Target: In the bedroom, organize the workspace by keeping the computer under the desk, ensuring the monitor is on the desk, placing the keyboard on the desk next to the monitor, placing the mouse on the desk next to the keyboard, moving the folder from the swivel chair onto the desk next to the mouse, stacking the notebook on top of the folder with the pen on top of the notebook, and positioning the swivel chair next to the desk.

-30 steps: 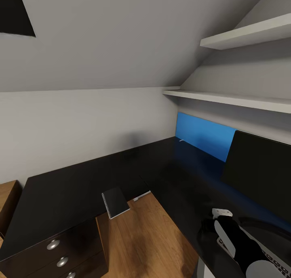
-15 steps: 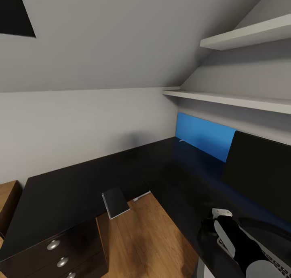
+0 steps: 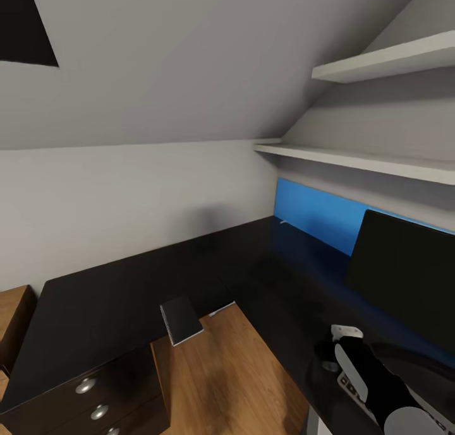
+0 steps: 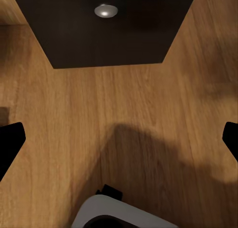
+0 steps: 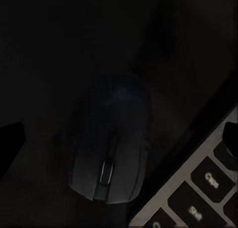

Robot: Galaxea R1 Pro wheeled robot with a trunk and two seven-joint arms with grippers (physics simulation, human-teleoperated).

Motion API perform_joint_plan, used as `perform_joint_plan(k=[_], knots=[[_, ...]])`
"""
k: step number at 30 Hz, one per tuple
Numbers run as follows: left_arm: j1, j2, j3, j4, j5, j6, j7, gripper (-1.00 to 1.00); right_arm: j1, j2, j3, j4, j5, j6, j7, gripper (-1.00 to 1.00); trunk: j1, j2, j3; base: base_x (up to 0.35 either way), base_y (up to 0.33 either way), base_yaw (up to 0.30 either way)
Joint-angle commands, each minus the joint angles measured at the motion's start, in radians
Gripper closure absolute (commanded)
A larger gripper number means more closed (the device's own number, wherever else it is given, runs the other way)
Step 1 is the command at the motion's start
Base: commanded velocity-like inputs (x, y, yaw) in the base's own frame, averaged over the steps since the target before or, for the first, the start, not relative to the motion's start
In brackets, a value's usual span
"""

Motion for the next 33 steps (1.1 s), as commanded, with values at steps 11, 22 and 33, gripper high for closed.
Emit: perform_joint_plan(k=[11, 22, 33], knots=[[-0.001, 0.000, -0.008, 0.001, 0.011, -0.003, -0.006, -1.00, -0.001, 0.002, 0.005, -0.095, -0.012, -0.001, -0.008, -1.00, -0.042, 0.076, 0.033, 0.000, 0.000, 0.000], [-0.001, 0.000, -0.008, 0.001, 0.009, -0.002, -0.006, -1.00, -0.001, 0.025, 0.005, -0.140, -0.016, -0.058, -0.008, -1.00, -0.058, 0.104, 0.046, 0.000, 0.000, 0.086], [-0.001, 0.000, -0.008, 0.001, 0.008, 0.000, -0.007, -1.00, 0.002, 0.061, 0.010, -0.137, -0.013, -0.189, -0.010, -1.00, -0.058, 0.104, 0.046, 0.000, 0.000, 0.248]])
